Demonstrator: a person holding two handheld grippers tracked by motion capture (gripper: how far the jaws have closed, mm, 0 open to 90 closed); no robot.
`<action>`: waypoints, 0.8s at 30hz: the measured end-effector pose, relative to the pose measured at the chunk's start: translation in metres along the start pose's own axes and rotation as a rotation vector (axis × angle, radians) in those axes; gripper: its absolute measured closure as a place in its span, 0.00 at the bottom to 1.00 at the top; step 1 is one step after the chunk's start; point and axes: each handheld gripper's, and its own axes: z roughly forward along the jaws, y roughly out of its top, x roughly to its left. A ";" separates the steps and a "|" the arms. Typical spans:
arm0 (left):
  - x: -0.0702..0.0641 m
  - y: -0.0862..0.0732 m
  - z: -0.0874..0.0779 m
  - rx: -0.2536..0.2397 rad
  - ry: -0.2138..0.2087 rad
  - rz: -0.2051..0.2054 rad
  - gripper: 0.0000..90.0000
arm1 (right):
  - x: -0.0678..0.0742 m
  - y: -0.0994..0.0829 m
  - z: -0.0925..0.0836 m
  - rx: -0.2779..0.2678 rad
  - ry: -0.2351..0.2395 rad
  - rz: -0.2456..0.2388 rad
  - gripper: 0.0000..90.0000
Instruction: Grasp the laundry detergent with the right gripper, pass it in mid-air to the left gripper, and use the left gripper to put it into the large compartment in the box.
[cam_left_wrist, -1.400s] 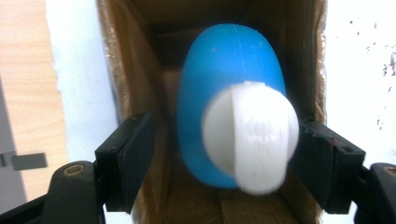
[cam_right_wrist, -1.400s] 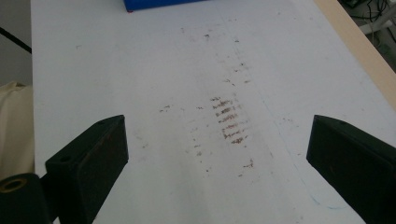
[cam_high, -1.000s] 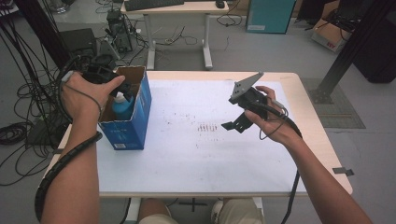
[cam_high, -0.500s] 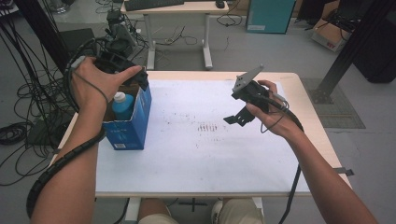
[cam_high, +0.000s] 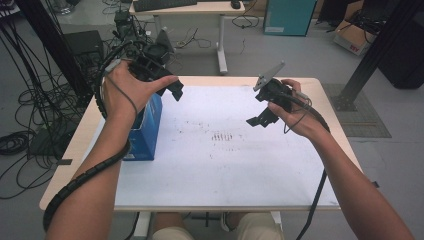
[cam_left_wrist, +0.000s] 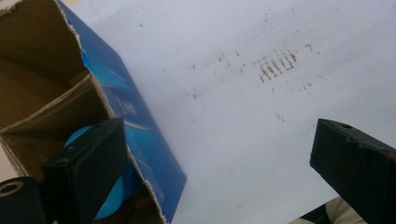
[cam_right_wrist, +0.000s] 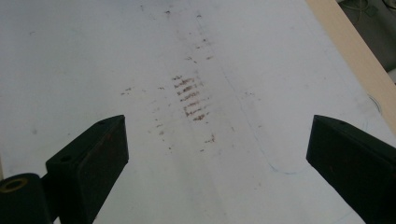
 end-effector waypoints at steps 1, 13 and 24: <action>-0.002 0.001 0.000 0.004 0.005 0.008 0.05 | -0.002 0.000 -0.001 0.003 -0.005 0.014 0.06; -0.028 0.013 -0.002 -0.012 0.024 0.072 0.05 | -0.027 -0.010 -0.009 0.044 -0.024 0.033 0.07; -0.054 0.018 0.001 -0.021 0.030 0.142 0.05 | -0.041 -0.013 -0.002 0.075 -0.035 0.081 0.07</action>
